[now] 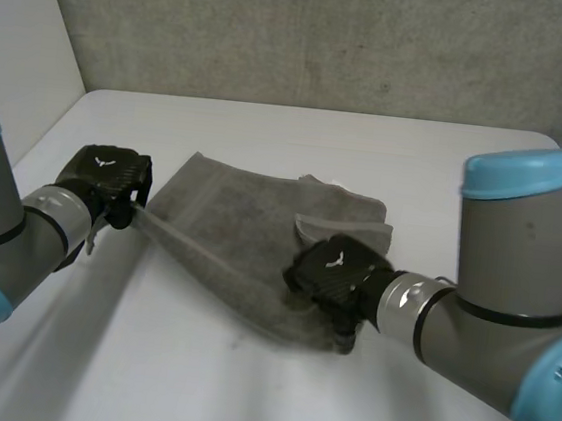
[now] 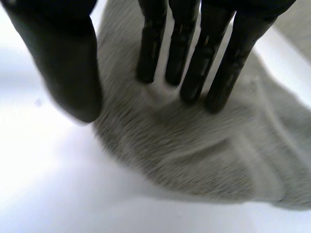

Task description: Fold the towel.

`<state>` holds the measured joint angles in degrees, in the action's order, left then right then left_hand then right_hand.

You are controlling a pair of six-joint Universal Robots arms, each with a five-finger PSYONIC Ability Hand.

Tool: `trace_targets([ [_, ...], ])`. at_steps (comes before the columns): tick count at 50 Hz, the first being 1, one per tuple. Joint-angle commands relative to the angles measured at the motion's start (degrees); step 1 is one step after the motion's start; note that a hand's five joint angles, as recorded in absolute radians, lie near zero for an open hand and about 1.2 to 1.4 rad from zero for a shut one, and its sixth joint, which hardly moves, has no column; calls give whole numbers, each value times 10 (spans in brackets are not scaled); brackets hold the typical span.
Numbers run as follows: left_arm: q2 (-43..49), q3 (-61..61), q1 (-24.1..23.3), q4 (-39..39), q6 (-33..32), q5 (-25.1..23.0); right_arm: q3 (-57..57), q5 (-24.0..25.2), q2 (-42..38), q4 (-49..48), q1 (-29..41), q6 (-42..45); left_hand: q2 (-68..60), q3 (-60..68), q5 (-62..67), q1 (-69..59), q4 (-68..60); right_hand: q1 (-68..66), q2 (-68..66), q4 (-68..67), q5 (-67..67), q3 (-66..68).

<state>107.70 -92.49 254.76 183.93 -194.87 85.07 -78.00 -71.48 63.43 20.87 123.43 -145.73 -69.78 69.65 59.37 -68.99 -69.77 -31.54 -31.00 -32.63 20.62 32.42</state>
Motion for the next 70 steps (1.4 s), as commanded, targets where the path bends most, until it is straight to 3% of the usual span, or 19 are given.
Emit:
trace_targets([
  [1, -40, -33, 5, 1, 0, 0, -16, -4, 71, -71, -6, -57, -102, 103, 106, -110, -102, 215, 210, 226, -206, -224],
  [9, -53, -53, 22, 1, -1, 0, 68, -6, 32, -63, -45, -56, -102, 103, 106, -110, -102, 215, 210, 226, -206, -224],
  [17, -65, -65, 23, 1, 0, 0, 203, 14, -71, 1, -48, -10, -102, 103, 106, -110, -102, 204, 199, 215, -195, -213],
  [22, -67, -72, 23, 1, -1, 0, 309, 62, -157, 46, -46, 125, -102, 103, 106, -110, -102, 178, 172, 189, -168, -186],
  [29, -67, -75, 23, 2, 0, 0, 393, 89, -238, 49, -42, 226, -102, 103, 106, -110, -102, 166, 160, 177, -157, -175],
  [36, -66, -80, 25, 5, 0, -1, 436, 93, -306, 51, -41, 293, -102, 103, 106, -110, -102, 157, 152, 168, -148, -166],
  [39, -66, -82, 25, 10, 0, -9, 442, 90, -335, 49, -41, 379, -102, 103, 106, -110, -102, 142, 137, 153, -133, -151],
  [42, -66, -82, 26, 11, 0, -14, 442, 84, -343, 48, -40, 409, -102, 103, 106, -110, -102, 135, 130, 146, -126, -144],
  [45, -65, -81, 27, 11, 0, -21, 446, 86, -352, 47, -41, 451, -102, 103, 106, -110, -102, 68, 63, 79, -59, -77],
  [46, -65, -81, 28, 10, 0, -23, 448, 87, -353, 44, -41, 461, -102, 103, 106, -110, -102, -23, -29, -12, 33, 15],
  [47, -65, -81, 29, 11, 0, -24, 449, 89, -353, 43, -42, 461, -102, 103, 106, -110, -102, -116, -121, -105, 125, 107],
  [51, -66, -81, 34, 11, 0, -24, 449, 91, -350, 41, -42, 455, -102, 103, 106, -110, -102, -216, -221, -205, 225, 207],
  [53, -66, -79, 35, 11, 0, -24, 450, 90, -349, 39, -42, 452, -102, 103, 106, -110, -102, -405, -410, -394, 414, 396],
  [55, -66, -78, 35, 11, 0, -24, 450, 86, -347, 38, -42, 450, -102, 103, 106, -110, -102, -484, -489, -473, 493, 475],
  [62, -66, -74, 34, 10, 1, -24, 461, 59, -316, 37, -51, 399, -102, 103, 106, -110, -102, -485, -490, -474, 494, 476],
  [70, -68, -68, 33, 9, 1, -24, 396, 30, -185, 43, -121, 222, -102, 103, 106, -110, -102, -485, -490, -474, 494, 476],
])
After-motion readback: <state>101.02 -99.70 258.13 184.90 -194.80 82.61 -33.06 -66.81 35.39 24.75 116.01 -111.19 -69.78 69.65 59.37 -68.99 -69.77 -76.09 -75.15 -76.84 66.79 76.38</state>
